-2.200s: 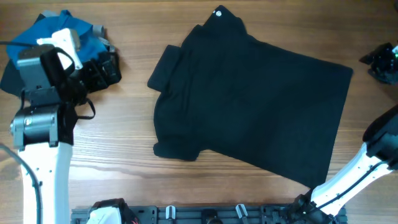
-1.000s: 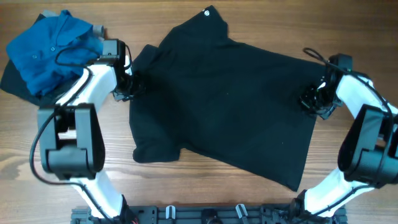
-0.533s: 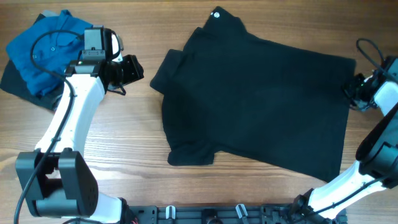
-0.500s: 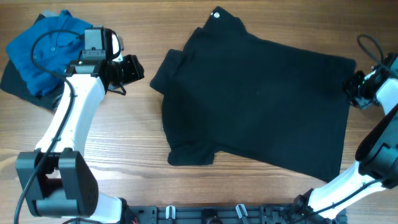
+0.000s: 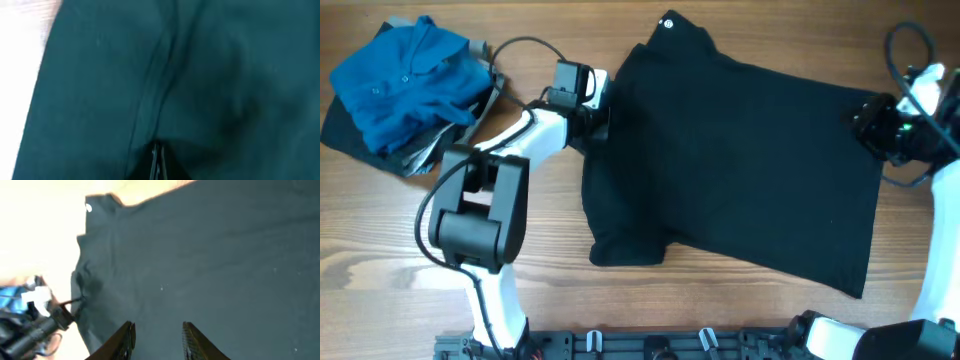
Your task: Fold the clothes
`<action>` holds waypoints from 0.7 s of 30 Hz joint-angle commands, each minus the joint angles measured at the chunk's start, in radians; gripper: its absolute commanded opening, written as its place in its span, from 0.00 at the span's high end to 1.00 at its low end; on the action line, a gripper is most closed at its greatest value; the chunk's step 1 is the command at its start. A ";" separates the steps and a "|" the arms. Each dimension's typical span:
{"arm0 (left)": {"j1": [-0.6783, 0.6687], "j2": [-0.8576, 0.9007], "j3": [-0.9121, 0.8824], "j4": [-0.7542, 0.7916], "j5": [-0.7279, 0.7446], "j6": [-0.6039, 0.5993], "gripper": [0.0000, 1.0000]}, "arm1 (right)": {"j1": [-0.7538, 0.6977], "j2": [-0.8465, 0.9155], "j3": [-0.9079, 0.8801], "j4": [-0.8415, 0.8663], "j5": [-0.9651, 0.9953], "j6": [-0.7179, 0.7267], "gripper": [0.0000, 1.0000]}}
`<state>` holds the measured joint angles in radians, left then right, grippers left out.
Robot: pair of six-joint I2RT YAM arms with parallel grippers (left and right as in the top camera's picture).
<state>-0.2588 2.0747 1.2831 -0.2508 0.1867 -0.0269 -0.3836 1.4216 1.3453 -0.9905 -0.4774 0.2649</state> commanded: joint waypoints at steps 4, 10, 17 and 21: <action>0.132 0.066 -0.006 -0.085 -0.237 -0.097 0.96 | 0.084 0.038 -0.219 0.069 0.291 0.102 0.66; 0.297 0.053 -0.006 -0.160 -0.004 -0.142 0.94 | 0.084 0.247 -0.465 0.329 0.232 0.151 0.69; 0.296 -0.130 -0.006 -0.197 0.011 -0.137 0.46 | 0.008 0.523 -0.443 0.467 0.474 0.337 0.85; 0.295 -0.282 -0.006 -0.233 0.019 -0.138 0.40 | -0.085 0.515 -0.286 0.470 0.262 0.153 0.78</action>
<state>0.0292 1.9232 1.2778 -0.4713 0.2070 -0.1669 -0.4271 1.8557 1.0439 -0.5114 -0.2317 0.5243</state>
